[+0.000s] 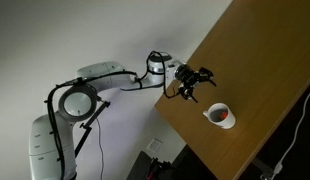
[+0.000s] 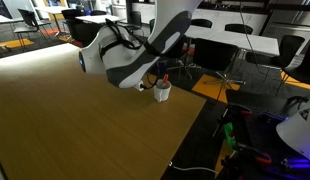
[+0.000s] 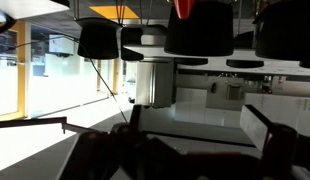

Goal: Put the marker in the mug

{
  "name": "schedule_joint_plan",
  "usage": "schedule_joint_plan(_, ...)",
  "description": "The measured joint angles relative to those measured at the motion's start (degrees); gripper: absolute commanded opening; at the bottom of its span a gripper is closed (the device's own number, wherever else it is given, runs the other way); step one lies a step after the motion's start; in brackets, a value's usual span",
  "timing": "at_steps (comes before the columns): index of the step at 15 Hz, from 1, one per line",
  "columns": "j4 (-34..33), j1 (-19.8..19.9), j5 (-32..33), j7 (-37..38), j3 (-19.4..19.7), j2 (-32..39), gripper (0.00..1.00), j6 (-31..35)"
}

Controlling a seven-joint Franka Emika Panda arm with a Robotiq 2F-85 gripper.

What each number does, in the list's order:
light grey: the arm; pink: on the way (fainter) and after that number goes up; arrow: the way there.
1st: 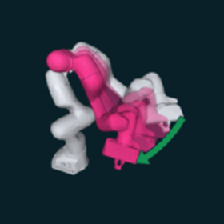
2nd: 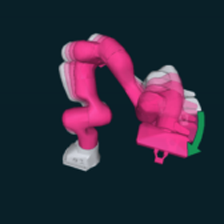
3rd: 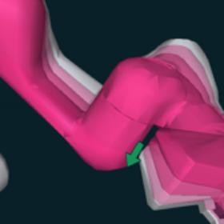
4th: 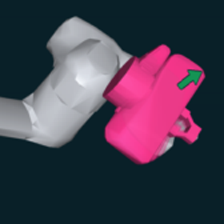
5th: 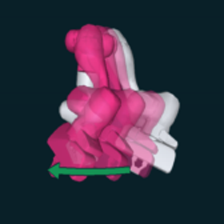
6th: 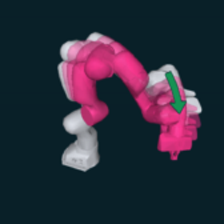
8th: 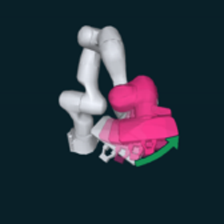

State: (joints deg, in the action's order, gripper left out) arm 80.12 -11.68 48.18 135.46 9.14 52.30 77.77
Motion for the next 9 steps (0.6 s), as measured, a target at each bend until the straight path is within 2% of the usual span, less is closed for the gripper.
schedule_joint_plan(5, 7.06, 0.03, 11.78, -7.95, -2.40, -7.89, 1.00, 5.72)
schedule_joint_plan(9, 14.71, 0.33, 22.73, -10.20, -4.20, -14.37, 1.00, 11.44)
